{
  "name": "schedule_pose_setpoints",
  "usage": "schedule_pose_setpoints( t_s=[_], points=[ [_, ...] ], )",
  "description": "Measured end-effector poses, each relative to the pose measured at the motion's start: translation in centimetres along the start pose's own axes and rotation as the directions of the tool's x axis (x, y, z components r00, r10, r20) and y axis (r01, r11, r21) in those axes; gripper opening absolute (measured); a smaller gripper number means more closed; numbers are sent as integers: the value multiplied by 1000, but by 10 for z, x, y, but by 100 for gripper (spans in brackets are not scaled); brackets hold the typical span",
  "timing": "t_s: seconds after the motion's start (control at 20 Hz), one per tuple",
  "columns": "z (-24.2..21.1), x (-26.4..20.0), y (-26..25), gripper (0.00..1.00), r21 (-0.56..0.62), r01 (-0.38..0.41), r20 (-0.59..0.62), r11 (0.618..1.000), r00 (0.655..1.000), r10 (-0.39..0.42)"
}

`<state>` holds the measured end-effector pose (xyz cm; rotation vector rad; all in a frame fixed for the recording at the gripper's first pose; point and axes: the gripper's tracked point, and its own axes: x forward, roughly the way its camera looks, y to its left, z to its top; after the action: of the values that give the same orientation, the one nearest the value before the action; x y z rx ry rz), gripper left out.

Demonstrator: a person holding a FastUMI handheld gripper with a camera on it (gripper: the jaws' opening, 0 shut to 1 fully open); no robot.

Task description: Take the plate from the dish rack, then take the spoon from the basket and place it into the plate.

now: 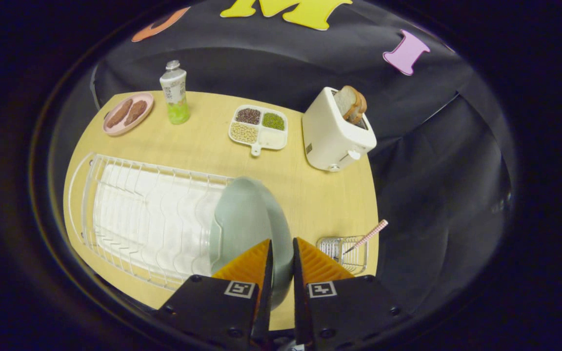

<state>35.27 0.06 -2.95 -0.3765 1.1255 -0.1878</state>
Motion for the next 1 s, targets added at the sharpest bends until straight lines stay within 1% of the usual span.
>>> schedule_pose_setpoints(
  t_s=[0.15,0.25,0.4,0.65,0.85,1.0],
  points=[
    [3,-6,8,20,5,54,6,999,999,-54],
    [6,-13,12,17,13,101,10,995,995,-101],
    [9,-21,16,17,34,166,12,985,986,-167],
    [7,-26,26,16,29,223,25,974,974,-224],
    [9,-39,24,16,16,300,60,954,952,-300],
    [10,-57,12,16,26,387,110,922,915,-387]
  ],
)
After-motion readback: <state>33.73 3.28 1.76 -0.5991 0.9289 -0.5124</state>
